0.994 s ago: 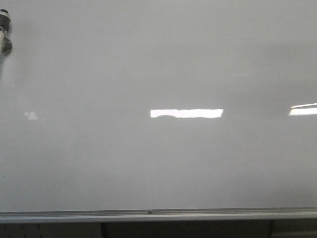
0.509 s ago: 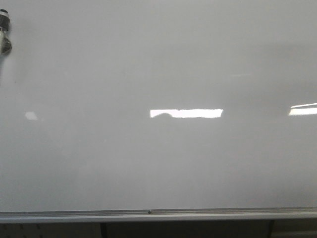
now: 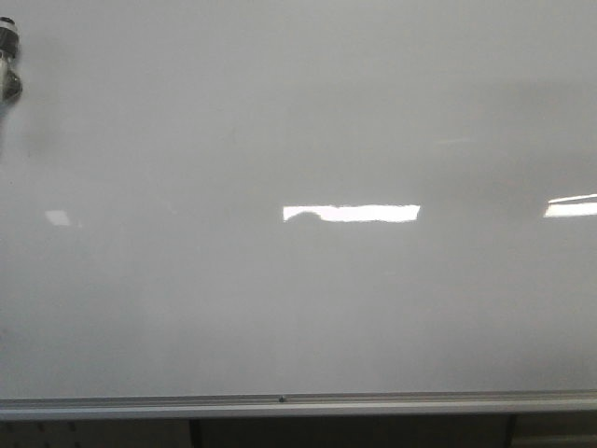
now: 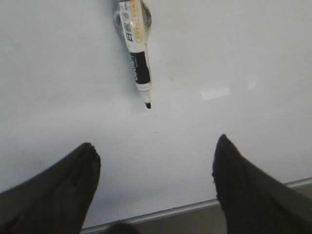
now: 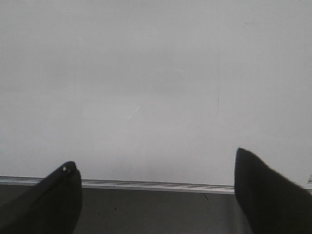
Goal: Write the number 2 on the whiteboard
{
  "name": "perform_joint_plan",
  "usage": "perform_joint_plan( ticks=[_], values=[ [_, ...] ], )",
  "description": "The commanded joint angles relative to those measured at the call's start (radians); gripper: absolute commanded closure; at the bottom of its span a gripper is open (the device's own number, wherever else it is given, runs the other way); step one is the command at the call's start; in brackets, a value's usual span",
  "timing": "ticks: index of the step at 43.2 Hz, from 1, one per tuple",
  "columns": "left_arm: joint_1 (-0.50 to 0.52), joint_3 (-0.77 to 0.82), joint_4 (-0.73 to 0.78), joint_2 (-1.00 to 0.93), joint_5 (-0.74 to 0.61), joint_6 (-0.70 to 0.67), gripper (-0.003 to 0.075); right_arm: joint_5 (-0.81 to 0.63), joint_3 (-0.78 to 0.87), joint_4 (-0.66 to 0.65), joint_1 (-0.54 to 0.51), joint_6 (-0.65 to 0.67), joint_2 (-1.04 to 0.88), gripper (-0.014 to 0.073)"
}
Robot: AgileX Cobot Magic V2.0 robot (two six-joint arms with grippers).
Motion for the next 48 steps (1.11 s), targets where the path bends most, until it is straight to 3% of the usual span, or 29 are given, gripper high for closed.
perform_joint_plan(
  ticks=[1, 8, 29, 43, 48],
  values=[
    [-0.007, -0.088, 0.027, 0.059, -0.056, -0.073, 0.024, -0.065, -0.034, -0.008, -0.004, -0.011, -0.001, -0.0059],
    [-0.007, -0.174, 0.1, 0.189, -0.017, -0.213, 0.025, -0.065, -0.034, -0.008, -0.004, -0.011, -0.001, -0.0059],
    [-0.007, -0.227, 0.083, 0.332, -0.199, -0.235, 0.0355, -0.065, -0.034, -0.008, -0.004, -0.011, -0.001, -0.0059],
    [-0.008, -0.235, 0.083, 0.384, -0.237, -0.235, 0.0357, -0.065, -0.034, -0.008, -0.004, -0.011, -0.001, -0.0059],
    [-0.008, -0.237, 0.074, 0.388, -0.233, -0.235, 0.0437, -0.065, -0.034, -0.008, -0.004, -0.011, -0.001, -0.0059]
  ],
)
